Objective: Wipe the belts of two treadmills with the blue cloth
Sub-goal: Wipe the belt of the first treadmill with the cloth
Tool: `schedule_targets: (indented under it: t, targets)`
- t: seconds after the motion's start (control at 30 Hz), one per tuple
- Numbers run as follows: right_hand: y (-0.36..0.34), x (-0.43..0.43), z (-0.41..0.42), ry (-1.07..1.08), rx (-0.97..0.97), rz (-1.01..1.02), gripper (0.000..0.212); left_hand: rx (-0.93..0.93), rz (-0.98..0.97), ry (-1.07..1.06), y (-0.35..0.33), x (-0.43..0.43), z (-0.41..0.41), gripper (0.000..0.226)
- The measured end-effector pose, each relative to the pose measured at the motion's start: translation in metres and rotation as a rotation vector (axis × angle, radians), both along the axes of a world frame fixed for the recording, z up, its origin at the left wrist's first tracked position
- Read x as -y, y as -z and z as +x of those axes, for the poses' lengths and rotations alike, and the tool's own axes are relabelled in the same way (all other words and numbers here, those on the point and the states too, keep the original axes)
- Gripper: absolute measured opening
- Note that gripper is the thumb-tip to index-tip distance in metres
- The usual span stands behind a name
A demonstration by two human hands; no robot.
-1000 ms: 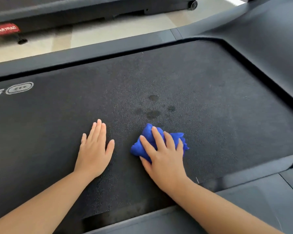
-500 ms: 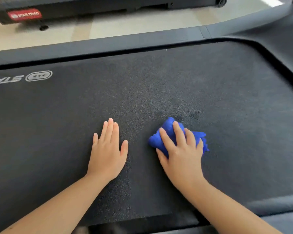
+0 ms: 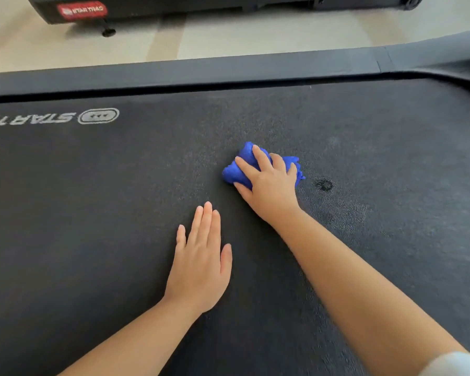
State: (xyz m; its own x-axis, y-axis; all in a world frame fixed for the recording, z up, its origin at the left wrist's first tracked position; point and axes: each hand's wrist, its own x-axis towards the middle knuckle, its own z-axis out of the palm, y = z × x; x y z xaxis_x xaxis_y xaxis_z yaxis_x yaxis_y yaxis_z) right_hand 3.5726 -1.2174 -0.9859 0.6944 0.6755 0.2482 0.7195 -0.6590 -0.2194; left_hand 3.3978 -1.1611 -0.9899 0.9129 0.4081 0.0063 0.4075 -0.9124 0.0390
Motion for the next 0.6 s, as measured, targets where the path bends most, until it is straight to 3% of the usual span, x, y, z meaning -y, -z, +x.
schedule_targets:
  t: [0.07,0.17,0.27,0.37,0.6]
  targets:
    - [0.002,-0.012,0.009,-0.011,-0.061,-0.06,0.049,-0.012,0.005,-0.009,-0.001,0.0,0.0,0.059]
    - [0.003,0.021,-0.02,-0.101,0.051,0.05,0.043,-0.008,-0.017,-0.005,-0.001,0.001,-0.001,0.06]
    - [0.01,0.065,-0.051,-0.264,0.046,0.057,0.047,0.013,-0.024,0.0,0.002,0.0,-0.001,0.06]
    - [0.01,0.055,-0.032,-0.338,0.062,0.085,0.047,0.024,-0.03,-0.011,0.004,0.001,-0.001,0.06]
    - [0.004,-0.069,0.06,-0.042,-0.017,-0.068,0.047,0.027,-0.041,-0.014,0.002,0.0,-0.002,0.06]
